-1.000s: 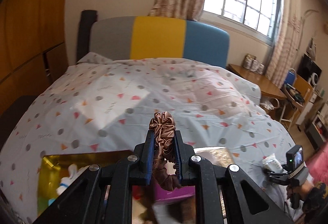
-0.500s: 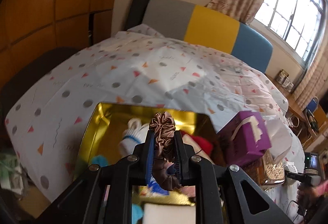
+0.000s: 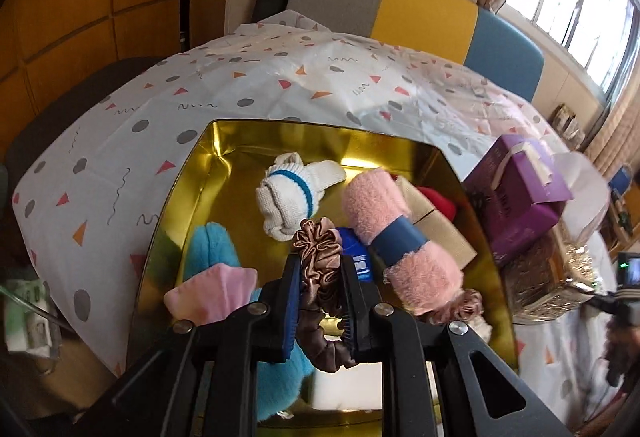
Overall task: Organize soft objects
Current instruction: 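Carry brown scrunchie into gold tray with left gripper and open, then carry white wipes pack into gold tray with right gripper and release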
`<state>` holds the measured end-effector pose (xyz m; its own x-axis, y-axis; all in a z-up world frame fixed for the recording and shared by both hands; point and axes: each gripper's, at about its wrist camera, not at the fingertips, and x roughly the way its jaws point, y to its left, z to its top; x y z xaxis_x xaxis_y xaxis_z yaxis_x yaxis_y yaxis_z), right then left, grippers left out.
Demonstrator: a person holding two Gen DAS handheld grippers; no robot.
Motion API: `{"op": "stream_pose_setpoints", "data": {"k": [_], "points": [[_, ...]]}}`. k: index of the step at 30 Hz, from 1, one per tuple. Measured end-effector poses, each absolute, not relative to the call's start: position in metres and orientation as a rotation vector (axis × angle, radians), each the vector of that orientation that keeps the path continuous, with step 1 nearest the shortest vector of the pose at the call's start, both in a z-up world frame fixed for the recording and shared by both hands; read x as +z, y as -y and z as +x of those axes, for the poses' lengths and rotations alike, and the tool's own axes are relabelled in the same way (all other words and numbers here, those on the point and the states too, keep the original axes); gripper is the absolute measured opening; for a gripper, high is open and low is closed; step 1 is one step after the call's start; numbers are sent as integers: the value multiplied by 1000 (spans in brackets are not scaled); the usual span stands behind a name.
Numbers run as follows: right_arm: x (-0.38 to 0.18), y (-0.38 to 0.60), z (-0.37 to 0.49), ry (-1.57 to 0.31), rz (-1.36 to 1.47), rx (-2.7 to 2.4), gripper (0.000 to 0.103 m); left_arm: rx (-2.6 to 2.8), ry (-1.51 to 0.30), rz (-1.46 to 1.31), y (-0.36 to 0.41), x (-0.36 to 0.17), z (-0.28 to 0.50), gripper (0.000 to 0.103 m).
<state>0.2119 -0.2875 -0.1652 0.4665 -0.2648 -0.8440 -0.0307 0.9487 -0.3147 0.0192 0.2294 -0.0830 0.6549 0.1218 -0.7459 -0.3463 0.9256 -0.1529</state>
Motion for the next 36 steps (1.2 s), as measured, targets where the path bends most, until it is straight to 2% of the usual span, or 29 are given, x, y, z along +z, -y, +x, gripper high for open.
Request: {"op": "stream_pose_setpoints", "data": {"k": [17, 23, 27, 36], "points": [[-166, 285, 211, -1073, -325, -146, 53, 322, -838, -196, -220, -98, 32, 31], [-166, 285, 211, -1072, -328, -145, 53, 327, -836, -194, -219, -98, 30, 39], [-165, 285, 211, -1073, -325, -144, 53, 341, -815, -190, -219, -93, 28, 48], [-165, 287, 213, -1077, -301, -141, 53, 336, -751, -176, -215, -73, 13, 58]]}}
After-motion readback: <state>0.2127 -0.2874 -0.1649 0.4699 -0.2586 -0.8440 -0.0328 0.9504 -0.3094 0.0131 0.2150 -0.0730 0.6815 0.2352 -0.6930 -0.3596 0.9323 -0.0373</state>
